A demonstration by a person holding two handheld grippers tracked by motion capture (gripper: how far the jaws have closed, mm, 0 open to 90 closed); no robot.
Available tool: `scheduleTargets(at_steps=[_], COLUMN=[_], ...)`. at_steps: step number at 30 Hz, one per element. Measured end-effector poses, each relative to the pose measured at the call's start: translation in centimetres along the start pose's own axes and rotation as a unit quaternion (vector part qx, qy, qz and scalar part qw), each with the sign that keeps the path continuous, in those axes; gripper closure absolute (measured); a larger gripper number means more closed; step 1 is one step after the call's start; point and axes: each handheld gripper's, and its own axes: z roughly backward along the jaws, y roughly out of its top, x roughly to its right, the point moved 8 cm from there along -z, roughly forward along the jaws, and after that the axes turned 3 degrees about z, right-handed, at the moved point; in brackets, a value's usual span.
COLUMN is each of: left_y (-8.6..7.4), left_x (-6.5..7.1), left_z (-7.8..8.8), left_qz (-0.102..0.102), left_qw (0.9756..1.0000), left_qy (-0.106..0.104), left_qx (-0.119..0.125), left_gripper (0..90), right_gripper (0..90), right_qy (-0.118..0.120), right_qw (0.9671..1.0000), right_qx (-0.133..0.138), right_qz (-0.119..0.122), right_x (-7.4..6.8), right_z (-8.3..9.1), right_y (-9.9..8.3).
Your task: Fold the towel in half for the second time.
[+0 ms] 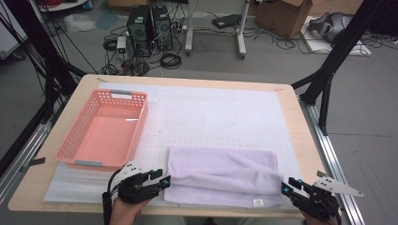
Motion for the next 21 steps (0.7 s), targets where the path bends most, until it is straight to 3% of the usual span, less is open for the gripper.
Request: scheduleTargets(at_steps=[2, 6, 8, 10, 11, 17, 21], left_y=[-0.3, -0.8, -1.0, -1.1, -1.0, -0.8, -1.3], left_x=[0.5, 0.9, 0.8, 0.6, 0.6, 1.3, 1.5], left_z=[-0.3, -0.9, -0.8, -0.6, -0.5, 0.4, 1.3], left_qz=[-0.009, -0.023, -0.028, -0.036, -0.037, -0.041, -0.034], left_qw=[0.9999, 0.9993, 0.9989, 0.9984, 0.9985, 0.9989, 0.9991], left_qy=[-0.002, 0.0, 0.007, 0.021, 0.017, 0.001, -0.007], left_qx=[-0.009, -0.03, -0.038, -0.039, -0.037, -0.024, -0.023], left_gripper=[52.3, 56.1, 65.0, 78.7, 84.0, 86.8, 85.9], right_gripper=[54.5, 57.6, 65.8, 81.0, 86.6, 86.8, 86.9], right_qy=[-0.002, -0.002, 0.005, 0.016, 0.017, 0.034, 0.047], right_qw=[1.0, 0.9999, 0.9996, 0.9991, 0.9989, 0.9991, 0.9986], right_qx=[0.006, -0.012, -0.027, -0.04, -0.044, -0.024, -0.025], right_qz=[-0.005, -0.008, -0.012, -0.007, -0.004, -0.002, 0.002], right_x=[0.0, 0.1, 0.0, -0.1, -0.1, -0.2, -0.6], right_z=[0.1, -1.0, -1.5, -1.7, -1.7, -0.2, 0.6], right_y=[0.2, -0.3, -0.6, -1.0, -1.1, -0.6, -1.0])
